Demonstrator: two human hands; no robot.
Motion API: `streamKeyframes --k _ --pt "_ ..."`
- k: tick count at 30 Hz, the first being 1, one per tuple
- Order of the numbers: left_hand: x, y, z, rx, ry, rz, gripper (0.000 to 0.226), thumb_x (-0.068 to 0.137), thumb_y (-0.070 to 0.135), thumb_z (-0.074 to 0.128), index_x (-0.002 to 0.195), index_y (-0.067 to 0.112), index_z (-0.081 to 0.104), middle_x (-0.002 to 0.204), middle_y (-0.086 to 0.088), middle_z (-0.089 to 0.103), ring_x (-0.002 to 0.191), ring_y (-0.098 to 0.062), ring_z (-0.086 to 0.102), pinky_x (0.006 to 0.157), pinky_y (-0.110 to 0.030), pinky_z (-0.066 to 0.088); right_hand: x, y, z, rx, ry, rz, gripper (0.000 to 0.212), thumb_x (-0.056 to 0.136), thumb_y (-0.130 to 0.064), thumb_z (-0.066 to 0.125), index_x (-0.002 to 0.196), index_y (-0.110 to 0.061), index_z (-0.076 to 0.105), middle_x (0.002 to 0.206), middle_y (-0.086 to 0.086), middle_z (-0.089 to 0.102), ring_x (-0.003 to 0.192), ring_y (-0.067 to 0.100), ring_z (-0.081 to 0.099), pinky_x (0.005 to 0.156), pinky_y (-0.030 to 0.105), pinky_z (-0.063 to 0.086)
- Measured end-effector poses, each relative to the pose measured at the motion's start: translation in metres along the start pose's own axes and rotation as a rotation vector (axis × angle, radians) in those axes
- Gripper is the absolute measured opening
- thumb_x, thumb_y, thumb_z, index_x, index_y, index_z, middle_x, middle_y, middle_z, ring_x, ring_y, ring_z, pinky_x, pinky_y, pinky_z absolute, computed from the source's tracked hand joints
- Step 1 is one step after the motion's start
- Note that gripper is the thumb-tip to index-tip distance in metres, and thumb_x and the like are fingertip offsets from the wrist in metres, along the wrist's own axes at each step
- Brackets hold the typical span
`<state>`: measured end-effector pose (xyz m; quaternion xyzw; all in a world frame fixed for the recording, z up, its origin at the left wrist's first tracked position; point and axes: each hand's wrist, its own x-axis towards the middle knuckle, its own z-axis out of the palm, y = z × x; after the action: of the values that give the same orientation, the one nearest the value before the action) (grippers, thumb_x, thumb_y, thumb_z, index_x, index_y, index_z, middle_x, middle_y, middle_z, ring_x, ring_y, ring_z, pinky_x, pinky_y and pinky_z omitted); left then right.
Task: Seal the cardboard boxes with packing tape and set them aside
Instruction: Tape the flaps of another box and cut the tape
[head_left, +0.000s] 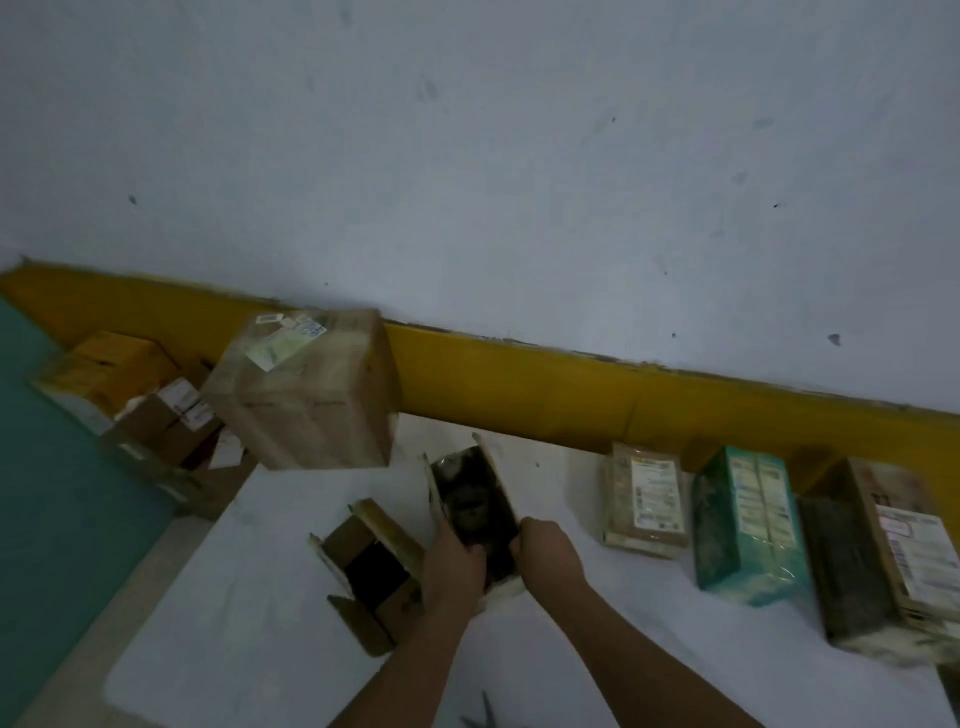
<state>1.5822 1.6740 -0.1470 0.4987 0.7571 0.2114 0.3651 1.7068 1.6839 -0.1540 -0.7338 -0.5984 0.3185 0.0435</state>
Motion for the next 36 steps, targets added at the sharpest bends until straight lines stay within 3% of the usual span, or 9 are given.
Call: streamKeyframes --k 6,12,14,18,22,26,32,34,36 --pt "-0.004 0.003 -0.008 -0.137 -0.128 -0.159 0.018 0.087 0.014 0.058 0.101 0.004 0.053 0.098 -0.014 0.064 0.088 -0.029 0.063 0.073 -0.037 0.056 -0.022 0.033 -0.029 -0.063 0.117 0.053 0.013 0.096 -0.023 0.047 0.094 -0.016 0.058 0.087 0.0 0.057 0.075 0.015 0.055 0.064 0.024 0.044" --pt "-0.031 0.013 0.003 -0.367 -0.488 -0.35 0.026 0.095 0.028 0.06 0.096 0.001 0.062 0.091 -0.016 0.068 0.075 -0.031 0.07 0.055 -0.033 0.058 -0.059 0.09 -0.054 -0.125 0.151 0.044 0.016 0.094 -0.026 0.05 0.1 -0.021 0.064 0.089 -0.003 0.062 0.076 0.011 0.06 0.067 0.022 0.049" --pt "-0.04 0.01 0.006 -0.107 -0.528 -0.116 0.029 0.096 0.033 0.057 0.089 0.006 0.063 0.083 -0.01 0.068 0.067 -0.023 0.067 0.056 -0.026 0.056 -0.074 0.115 -0.059 -0.115 0.163 0.049 0.019 0.093 -0.025 0.051 0.104 -0.023 0.065 0.095 -0.002 0.065 0.081 0.011 0.059 0.068 0.021 0.045" --pt "-0.053 0.004 0.008 0.455 -0.141 0.771 0.025 0.094 0.038 0.053 0.075 0.022 0.049 0.078 0.007 0.048 0.071 -0.01 0.051 0.061 -0.021 0.041 -0.096 0.146 -0.065 -0.037 0.166 0.083 0.013 0.097 -0.024 0.049 0.1 -0.027 0.061 0.097 0.001 0.066 0.083 0.014 0.06 0.069 0.023 0.041" --pt "-0.056 -0.002 0.029 0.586 -0.464 1.078 0.043 0.087 0.057 0.05 0.12 0.03 0.058 0.117 0.012 0.056 0.107 -0.007 0.05 0.091 -0.025 0.038 -0.103 0.159 -0.064 0.002 0.153 0.113 0.023 0.1 -0.022 0.044 0.1 -0.027 0.066 0.102 0.002 0.069 0.094 0.02 0.065 0.079 0.027 0.049" --pt "-0.054 -0.015 0.05 0.56 -0.595 0.983 0.035 0.094 0.04 0.053 0.127 0.031 0.061 0.121 0.003 0.066 0.11 -0.019 0.06 0.091 -0.026 0.044 -0.111 0.153 -0.064 -0.04 0.279 0.061 0.038 0.101 -0.026 0.046 0.139 -0.024 0.053 0.135 0.003 0.058 0.12 0.021 0.056 0.1 0.028 0.042" --pt "-0.056 0.0 0.06 0.341 -0.712 0.671 0.028 0.092 0.031 0.06 0.116 0.02 0.07 0.113 0.009 0.066 0.104 -0.01 0.061 0.09 -0.021 0.05 -0.131 0.146 -0.045 -0.09 0.193 -0.247 0.047 0.092 -0.039 0.062 0.136 -0.022 0.056 0.135 0.0 0.057 0.123 0.016 0.051 0.095 0.014 0.032" --pt "-0.059 0.002 0.06 0.35 -0.739 0.664 0.023 0.094 0.026 0.06 0.112 0.018 0.071 0.104 0.01 0.065 0.094 -0.007 0.059 0.075 -0.01 0.047 -0.131 0.151 -0.037 -0.138 0.185 -0.271 0.047 0.091 -0.036 0.063 0.136 -0.022 0.057 0.137 0.001 0.055 0.124 0.019 0.049 0.1 0.024 0.036" --pt "-0.059 0.002 0.062 0.369 -0.731 0.667 0.019 0.094 0.02 0.058 0.105 0.014 0.072 0.1 0.002 0.07 0.09 -0.011 0.061 0.074 -0.018 0.047 -0.129 0.152 -0.033 -0.203 0.219 -0.31 0.041 0.089 -0.032 0.063 0.129 -0.022 0.061 0.132 0.002 0.058 0.119 0.023 0.052 0.096 0.035 0.042"
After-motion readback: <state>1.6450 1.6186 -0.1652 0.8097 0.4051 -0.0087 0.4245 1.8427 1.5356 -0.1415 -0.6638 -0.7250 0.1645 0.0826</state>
